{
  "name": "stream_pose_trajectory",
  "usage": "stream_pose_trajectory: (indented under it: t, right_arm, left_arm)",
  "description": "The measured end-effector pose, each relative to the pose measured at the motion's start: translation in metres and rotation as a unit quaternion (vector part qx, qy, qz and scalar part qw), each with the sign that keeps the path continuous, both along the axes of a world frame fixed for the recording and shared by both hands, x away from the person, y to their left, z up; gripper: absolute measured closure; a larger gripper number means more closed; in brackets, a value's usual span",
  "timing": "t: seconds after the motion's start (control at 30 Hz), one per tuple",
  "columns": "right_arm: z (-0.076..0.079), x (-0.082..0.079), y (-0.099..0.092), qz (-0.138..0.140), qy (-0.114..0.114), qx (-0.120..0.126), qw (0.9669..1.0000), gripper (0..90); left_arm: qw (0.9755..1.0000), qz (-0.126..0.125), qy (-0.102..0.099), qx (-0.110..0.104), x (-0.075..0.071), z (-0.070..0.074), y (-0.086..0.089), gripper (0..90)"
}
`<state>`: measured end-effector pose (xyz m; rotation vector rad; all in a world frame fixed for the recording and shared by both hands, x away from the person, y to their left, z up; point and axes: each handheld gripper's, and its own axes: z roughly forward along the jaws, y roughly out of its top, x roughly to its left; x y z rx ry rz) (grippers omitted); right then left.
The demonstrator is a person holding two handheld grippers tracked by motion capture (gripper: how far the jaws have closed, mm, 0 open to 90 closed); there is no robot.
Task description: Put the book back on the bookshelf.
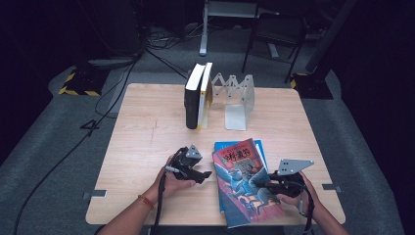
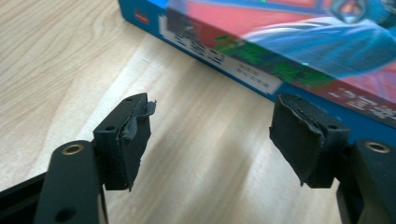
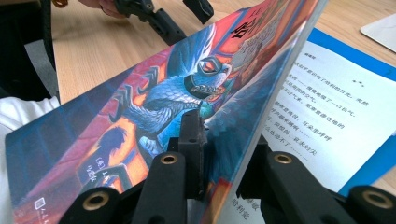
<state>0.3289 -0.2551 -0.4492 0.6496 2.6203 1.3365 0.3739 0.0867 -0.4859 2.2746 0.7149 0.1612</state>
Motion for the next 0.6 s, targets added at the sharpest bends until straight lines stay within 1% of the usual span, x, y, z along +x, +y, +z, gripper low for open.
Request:
stream_pose_trajectory:
  t: [0.03, 0.07, 0.1, 0.13, 0.17, 0.2, 0.23, 0.3, 0.33, 0.4, 0.43, 0.47, 0.5, 0.53, 0.57, 0.6]
  right_arm:
    - [0.0, 0.0, 0.002, 0.001, -0.001, -0.003, 1.0, 76.0]
    - [0.0, 0.0, 0.003, 0.002, -0.001, -0.003, 1.0, 76.0]
    - [0.0, 0.0, 0.003, 0.002, -0.001, -0.003, 1.0, 76.0]
    - [0.0, 0.0, 0.004, 0.003, 0.001, -0.002, 1.0, 76.0]
    - [-0.001, 0.0, 0.006, 0.006, 0.001, -0.002, 1.0, 76.0]
    - [-0.001, 0.001, 0.008, 0.009, 0.003, -0.002, 1.0, 75.9]
    - [-0.001, 0.001, 0.009, 0.011, 0.002, -0.002, 0.9999, 75.9]
    - [-0.001, 0.002, 0.013, 0.017, 0.001, -0.005, 0.9999, 75.9]
    - [-0.001, 0.002, 0.015, 0.019, -0.002, -0.006, 0.9998, 75.8]
    - [-0.001, 0.002, 0.016, 0.02, -0.001, -0.006, 0.9998, 75.8]
    - [-0.001, 0.003, 0.016, 0.02, 0.0, -0.005, 0.9998, 75.8]
    - [-0.002, 0.003, 0.016, 0.02, 0.003, -0.002, 0.9998, 75.8]
    - [-0.002, 0.004, 0.015, 0.021, 0.004, -0.001, 0.9998, 75.8]
    - [-0.002, 0.004, 0.015, 0.022, 0.004, 0.0, 0.9997, 75.8]
    - [-0.002, 0.005, 0.015, 0.023, 0.007, 0.003, 0.9997, 75.8]
    - [-0.002, 0.005, 0.014, 0.023, 0.008, 0.004, 0.9997, 75.8]
  left_arm:
    - [0.9999, -0.014, -0.001, 0.008, -0.002, 0.0, -0.001, 29.6]
    - [0.9996, -0.026, -0.004, 0.01, -0.005, -0.001, -0.003, 29.8]
    - [0.9996, -0.026, -0.004, 0.01, -0.005, -0.001, -0.003, 31.0]
    - [0.9989, -0.035, -0.018, 0.024, -0.011, -0.003, -0.006, 31.0]
    - [0.997, -0.041, -0.038, 0.052, -0.013, -0.004, -0.009, 35.8]
    - [0.9959, -0.044, -0.05, 0.061, -0.015, -0.006, -0.011, 38.8]
    - [0.9958, -0.046, -0.054, 0.058, -0.016, -0.007, -0.012, 40.0]
    - [0.9976, -0.036, -0.047, 0.036, -0.013, -0.008, -0.011, 44.3]
    - [0.9975, -0.034, -0.048, 0.038, -0.012, -0.01, -0.011, 45.2]
    - [0.9981, -0.031, -0.047, 0.024, -0.01, -0.011, -0.008, 49.8]
    - [0.9981, -0.028, -0.05, 0.021, -0.009, -0.011, -0.007, 57.7]
    - [0.9981, -0.025, -0.053, 0.018, -0.009, -0.012, -0.006, 58.7]
    - [0.9981, -0.023, -0.056, 0.013, -0.008, -0.012, -0.006, 65.3]
    - [0.9982, -0.021, -0.056, 0.009, -0.006, -0.013, -0.005, 68.3]
    - [0.9984, -0.02, -0.052, 0.004, -0.005, -0.014, -0.005, 73.5]
    - [0.9986, -0.02, -0.049, -0.002, -0.003, -0.016, -0.005, 75.5]
